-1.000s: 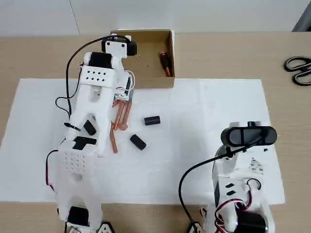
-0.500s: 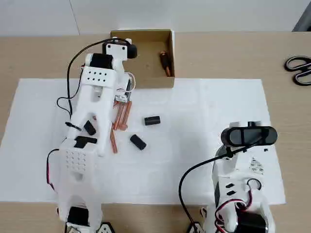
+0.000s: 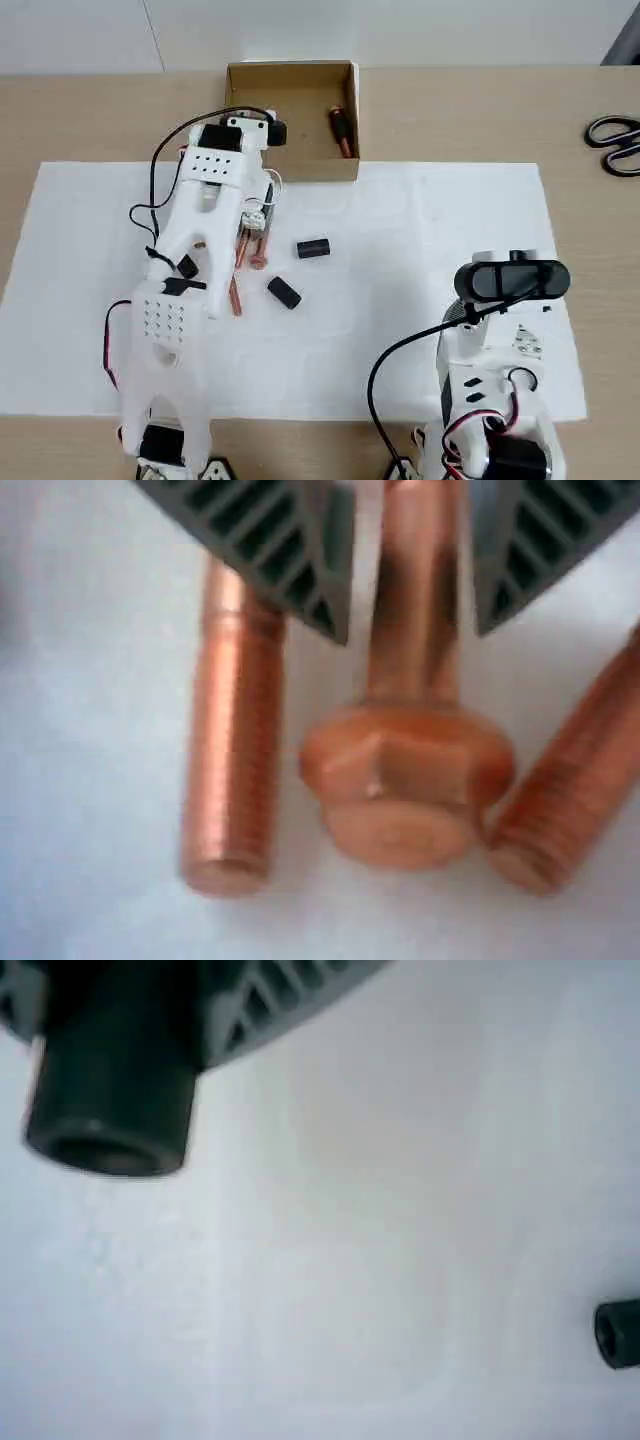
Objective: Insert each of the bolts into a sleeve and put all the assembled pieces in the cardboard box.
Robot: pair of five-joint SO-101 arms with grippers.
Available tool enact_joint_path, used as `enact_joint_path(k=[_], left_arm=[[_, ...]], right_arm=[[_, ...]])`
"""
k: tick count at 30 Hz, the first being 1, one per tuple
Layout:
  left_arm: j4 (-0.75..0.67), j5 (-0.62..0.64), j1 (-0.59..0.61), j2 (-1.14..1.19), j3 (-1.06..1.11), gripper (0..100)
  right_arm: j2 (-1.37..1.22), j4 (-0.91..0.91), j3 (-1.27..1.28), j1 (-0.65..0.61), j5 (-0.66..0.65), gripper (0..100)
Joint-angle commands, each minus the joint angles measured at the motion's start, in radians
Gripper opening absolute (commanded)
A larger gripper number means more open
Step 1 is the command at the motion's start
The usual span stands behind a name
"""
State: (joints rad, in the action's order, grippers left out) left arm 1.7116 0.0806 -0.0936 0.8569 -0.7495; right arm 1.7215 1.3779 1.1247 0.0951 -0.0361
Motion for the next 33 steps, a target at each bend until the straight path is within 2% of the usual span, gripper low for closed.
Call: enact_joint_path(k=[1,5,8,10,13,17,21,26,30,33], left_arm=[[-0.055,0.002,-0.006,-0.005,-0.001,8],[-0.094,0.003,-0.008,0.006,-0.002,7],[-0.094,0.003,-0.008,0.005,-0.004,0],[-0.074,0.003,-0.011,0.003,-0.027,1],[0.038,0.003,-0.026,0.002,-0.131,1],[0.043,0.018,-0.037,-0.084,-0.206,1],[0.043,0.058,-0.038,-0.255,-0.136,1],[0.043,0.089,-0.023,-0.483,0.085,1],[0.032,0.12,-0.017,-0.724,0.257,1],[-0.058,0.157,-0.017,-0.898,0.366,1]], right_arm=[[0.007,0.004,-0.008,0.005,-0.003,0.3],[0.007,0.004,-0.008,0.005,-0.003,0.3],[0.007,0.004,-0.008,0.005,-0.003,0.3],[0.007,0.004,-0.008,0.005,-0.003,0.3],[0.015,0.004,-0.008,0.005,-0.002,0.3],[0.007,-0.007,-0.006,-0.005,-0.002,0.3],[0.007,-0.05,0.032,-0.139,-0.006,0.3],[0.008,-0.28,0.157,-0.341,-0.008,0.3],[0.015,-0.549,0.299,-0.412,-0.008,0.3],[0.015,-0.783,0.393,-0.441,-0.008,0.3]])
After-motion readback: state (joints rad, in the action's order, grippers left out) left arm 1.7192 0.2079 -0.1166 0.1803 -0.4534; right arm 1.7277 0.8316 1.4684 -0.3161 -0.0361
